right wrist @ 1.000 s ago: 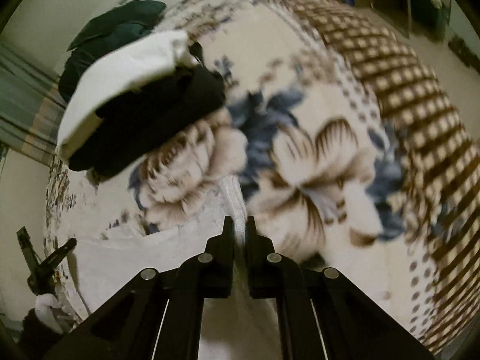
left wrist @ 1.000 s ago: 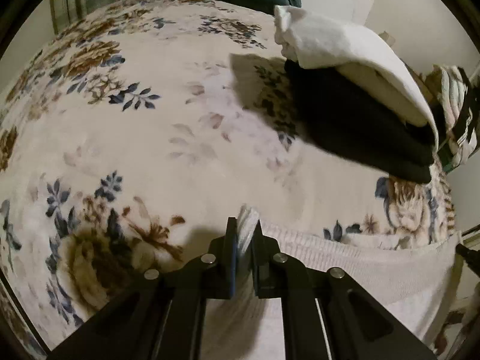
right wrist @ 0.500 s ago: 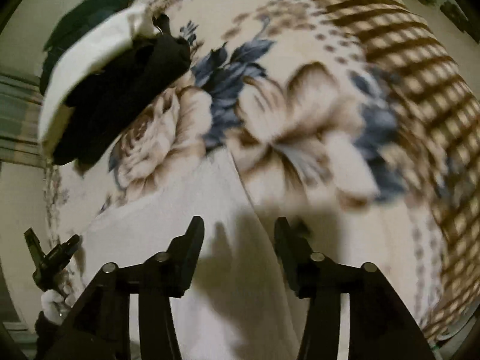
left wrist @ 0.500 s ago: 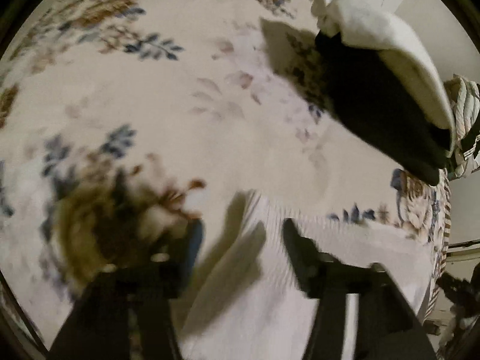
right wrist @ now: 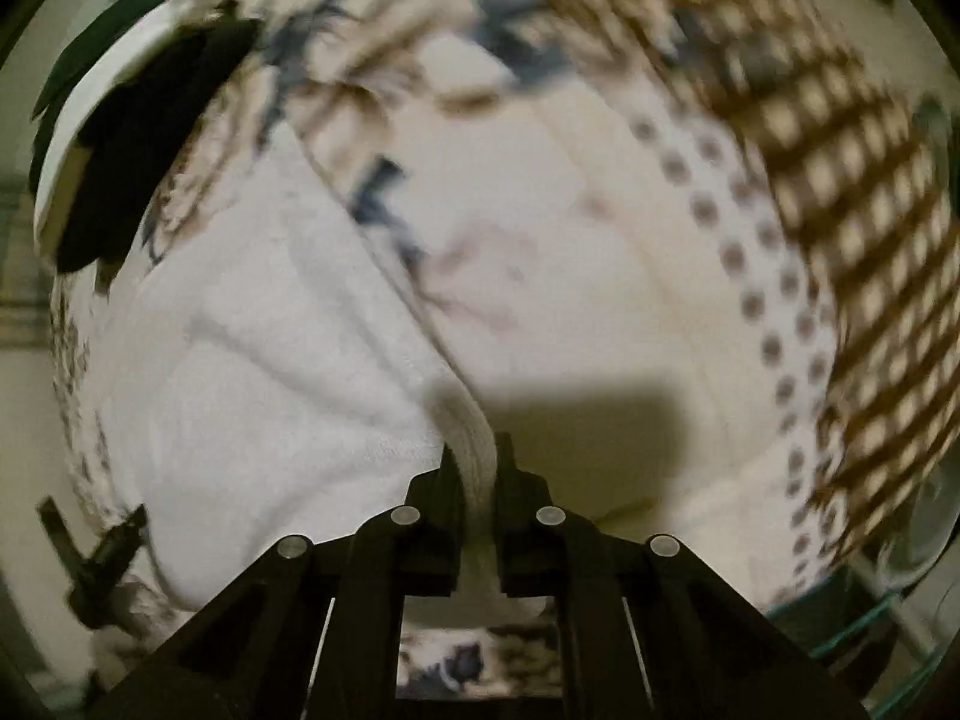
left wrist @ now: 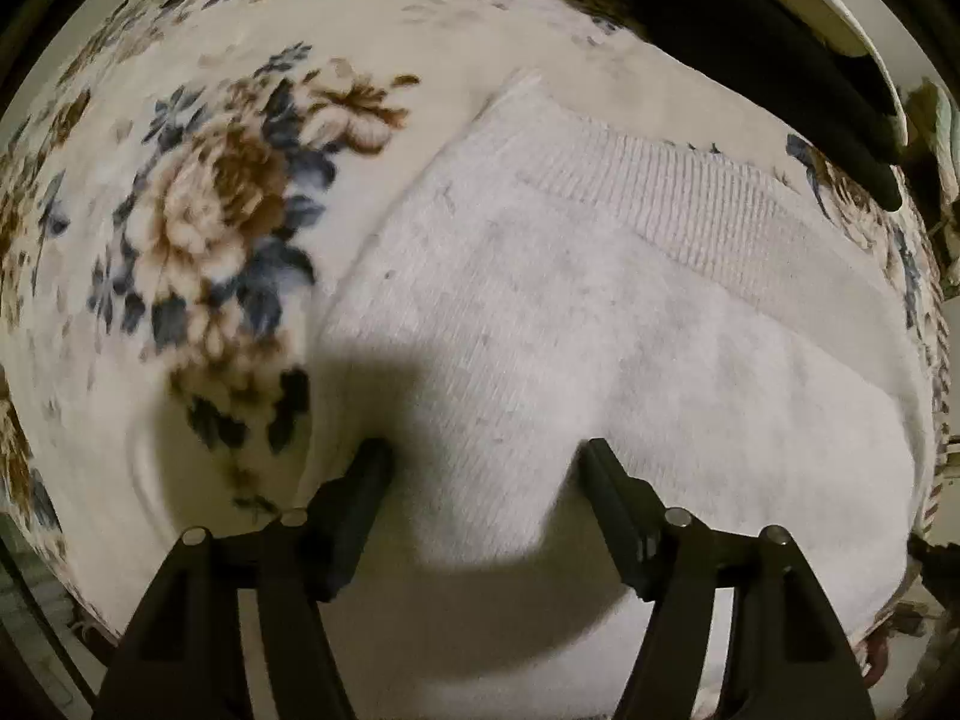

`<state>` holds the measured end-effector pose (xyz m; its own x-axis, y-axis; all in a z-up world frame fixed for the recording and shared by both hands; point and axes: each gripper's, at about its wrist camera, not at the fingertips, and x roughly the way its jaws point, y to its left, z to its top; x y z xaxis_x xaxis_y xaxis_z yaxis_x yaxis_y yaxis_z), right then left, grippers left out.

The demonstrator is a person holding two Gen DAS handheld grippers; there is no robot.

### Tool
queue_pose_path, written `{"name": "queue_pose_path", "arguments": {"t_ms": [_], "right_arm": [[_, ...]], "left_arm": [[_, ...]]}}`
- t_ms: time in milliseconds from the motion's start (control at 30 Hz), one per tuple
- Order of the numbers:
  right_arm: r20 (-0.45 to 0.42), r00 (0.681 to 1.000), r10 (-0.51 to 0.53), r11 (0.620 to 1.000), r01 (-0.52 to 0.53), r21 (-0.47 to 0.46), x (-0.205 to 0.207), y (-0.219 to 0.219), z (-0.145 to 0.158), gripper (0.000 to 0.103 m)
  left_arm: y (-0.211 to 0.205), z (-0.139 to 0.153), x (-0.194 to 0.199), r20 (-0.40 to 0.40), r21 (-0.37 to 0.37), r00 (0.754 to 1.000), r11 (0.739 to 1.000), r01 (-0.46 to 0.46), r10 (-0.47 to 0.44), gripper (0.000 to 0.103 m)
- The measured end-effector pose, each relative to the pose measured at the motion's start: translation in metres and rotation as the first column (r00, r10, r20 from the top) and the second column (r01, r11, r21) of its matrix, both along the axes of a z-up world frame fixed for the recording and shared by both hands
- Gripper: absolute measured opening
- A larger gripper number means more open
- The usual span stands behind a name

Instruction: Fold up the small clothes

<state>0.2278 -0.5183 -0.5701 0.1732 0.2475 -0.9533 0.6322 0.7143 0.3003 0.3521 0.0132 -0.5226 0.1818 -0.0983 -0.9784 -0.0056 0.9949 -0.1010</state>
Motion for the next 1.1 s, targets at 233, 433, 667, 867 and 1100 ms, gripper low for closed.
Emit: {"name": "queue_pose_path", "arguments": {"t_ms": [233, 433, 667, 867, 1100], "right_arm": [[0.1, 0.995, 0.005, 0.996, -0.014, 0.085, 0.011, -0.011, 0.023, 0.042], [0.161, 0.987, -0.012, 0.995, -0.005, 0.104, 0.079, -0.025, 0.007, 0.046], [0.231, 0.973, -0.019, 1.0, 0.019, 0.0, 0.12, -0.031, -0.003, 0.006], [0.185, 0.982, -0.033, 0.999, 0.026, 0.04, 0.104, -0.04, -0.006, 0.009], [0.268, 0.95, -0.161, 0.985, 0.138, 0.101, 0.005, -0.028, 0.042, 0.085]], "left_arm": [[-0.01, 0.025, 0.004, 0.024, 0.025, 0.999, 0.999, 0.044, -0.044, 0.065], [-0.025, 0.028, 0.004, 0.035, 0.036, 0.998, 0.998, 0.052, -0.053, 0.065], [-0.027, 0.024, 0.007, 0.05, 0.054, 0.998, 0.998, 0.037, -0.039, 0.065], [-0.032, 0.051, -0.001, 0.082, 0.047, 0.995, 0.998, 0.045, -0.049, 0.065], [-0.069, 0.073, -0.032, 0.101, -0.021, 0.993, 0.998, 0.062, -0.06, 0.075]]}}
